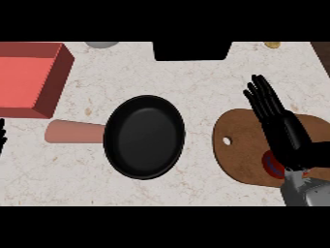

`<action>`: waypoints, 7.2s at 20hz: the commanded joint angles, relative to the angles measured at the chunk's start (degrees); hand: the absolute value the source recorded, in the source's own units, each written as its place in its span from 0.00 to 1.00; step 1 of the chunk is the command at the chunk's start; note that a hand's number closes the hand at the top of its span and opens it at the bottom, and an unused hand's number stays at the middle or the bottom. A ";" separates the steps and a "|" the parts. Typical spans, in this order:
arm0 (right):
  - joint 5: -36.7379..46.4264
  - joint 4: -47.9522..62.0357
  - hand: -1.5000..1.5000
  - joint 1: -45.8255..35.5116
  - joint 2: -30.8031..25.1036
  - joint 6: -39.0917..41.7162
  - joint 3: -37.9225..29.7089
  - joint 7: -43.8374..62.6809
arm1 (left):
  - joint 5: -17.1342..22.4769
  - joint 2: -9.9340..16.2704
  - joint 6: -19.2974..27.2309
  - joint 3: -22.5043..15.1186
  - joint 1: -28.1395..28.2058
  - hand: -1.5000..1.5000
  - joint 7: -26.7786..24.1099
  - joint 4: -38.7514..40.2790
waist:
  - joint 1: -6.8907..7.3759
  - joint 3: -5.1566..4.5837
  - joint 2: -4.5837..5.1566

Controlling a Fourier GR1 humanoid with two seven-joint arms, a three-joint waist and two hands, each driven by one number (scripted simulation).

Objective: Pick the can from the cutting board and place it in the pot

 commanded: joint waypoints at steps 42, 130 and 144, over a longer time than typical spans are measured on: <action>32.71 11.75 0.00 -10.44 -42.12 40.59 10.89 -32.69 | 5.95 -14.40 -2.70 1.86 -15.98 0.50 -0.81 -10.05 | 1.02 -0.11 -2.02; 90.59 1.52 1.00 -30.44 12.86 -19.95 34.44 79.62 | -0.66 -21.19 -9.58 6.20 -18.70 0.50 4.00 -11.37 | 4.99 -0.29 -2.42; 99.24 18.08 1.00 -35.16 12.83 -7.88 31.63 82.36 | -1.47 -22.48 -8.80 5.66 -17.79 0.50 3.29 -10.62 | 4.60 -0.24 -2.01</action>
